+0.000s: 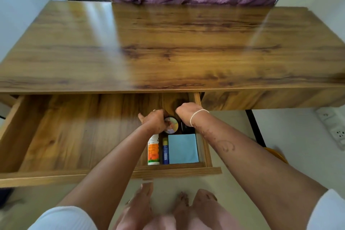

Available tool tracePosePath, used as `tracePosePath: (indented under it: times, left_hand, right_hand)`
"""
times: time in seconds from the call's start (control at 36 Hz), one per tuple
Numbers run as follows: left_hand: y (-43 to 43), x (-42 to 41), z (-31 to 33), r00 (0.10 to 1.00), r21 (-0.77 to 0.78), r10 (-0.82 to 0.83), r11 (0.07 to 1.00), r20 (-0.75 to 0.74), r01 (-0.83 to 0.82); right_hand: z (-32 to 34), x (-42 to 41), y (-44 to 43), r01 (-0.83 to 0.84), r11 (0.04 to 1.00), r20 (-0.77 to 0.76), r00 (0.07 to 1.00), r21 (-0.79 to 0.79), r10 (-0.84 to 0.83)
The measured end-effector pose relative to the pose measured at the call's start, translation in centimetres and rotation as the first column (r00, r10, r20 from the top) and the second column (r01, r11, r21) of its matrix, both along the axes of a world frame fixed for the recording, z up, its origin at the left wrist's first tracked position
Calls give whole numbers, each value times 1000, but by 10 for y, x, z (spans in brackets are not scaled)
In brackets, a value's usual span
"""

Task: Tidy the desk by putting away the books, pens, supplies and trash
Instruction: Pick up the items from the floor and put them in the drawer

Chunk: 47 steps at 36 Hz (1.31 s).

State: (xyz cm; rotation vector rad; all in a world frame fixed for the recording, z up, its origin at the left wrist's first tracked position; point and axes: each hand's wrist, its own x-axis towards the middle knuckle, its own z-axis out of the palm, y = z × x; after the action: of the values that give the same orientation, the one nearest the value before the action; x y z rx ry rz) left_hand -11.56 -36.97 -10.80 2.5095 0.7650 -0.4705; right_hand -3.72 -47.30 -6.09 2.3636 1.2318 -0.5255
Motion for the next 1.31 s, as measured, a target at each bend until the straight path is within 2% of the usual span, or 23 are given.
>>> tracePosePath:
  times: [0.22, 0.47, 0.53, 0.64, 0.81, 0.92, 1.03, 1.11, 1.17, 1.25, 1.31]
  left_hand:
    - [-6, -1, -3, 995, 1, -93, 996, -41, 93]
    - [-3, -24, 12, 996, -18, -48, 999, 81, 50]
    - [1, -38, 16, 991, -22, -12, 1000, 137, 15]
    - [14, -73, 23, 977, -20, 33, 999, 212, -30]
    - [28, -119, 37, 973, -13, 89, 996, 215, -88]
    - [24, -147, 47, 951, 27, 177, 981, 252, -190]
    - [14, -178, 50, 933, 56, 251, 960, 259, -274]
    - [8, -204, 47, 916, 65, 298, 943, 269, -326]
    - [6, -221, 43, 902, 48, 324, 935, 286, -351]
    - [4, -239, 42, 875, 44, 366, 916, 316, -399]
    - [4, -248, 43, 862, 47, 387, 905, 326, -424]
  right_hand:
    - [-6, -4, -1, -89, 993, 65, 993, -75, 94]
    - [-14, -13, -9, -140, 975, 152, 974, -175, 167]
    - [-17, -17, -17, -127, 986, 209, 967, -105, 147]
    - [-12, -34, -31, -83, 977, 300, 954, 194, 21]
    - [6, -80, -46, 128, 871, 259, 925, 475, -278]
    - [11, -125, -49, 271, 647, 106, 870, 713, -482]
    - [1, -180, -51, 421, 414, -55, 751, 807, -658]
    - [-7, -213, -49, 547, 188, -198, 569, 816, -798]
    - [-9, -228, -45, 635, -24, -357, 403, 772, -843]
    - [-10, -241, -39, 687, -337, -583, 156, 644, -797]
    - [-8, -245, -34, 693, -450, -673, 69, 563, -736]
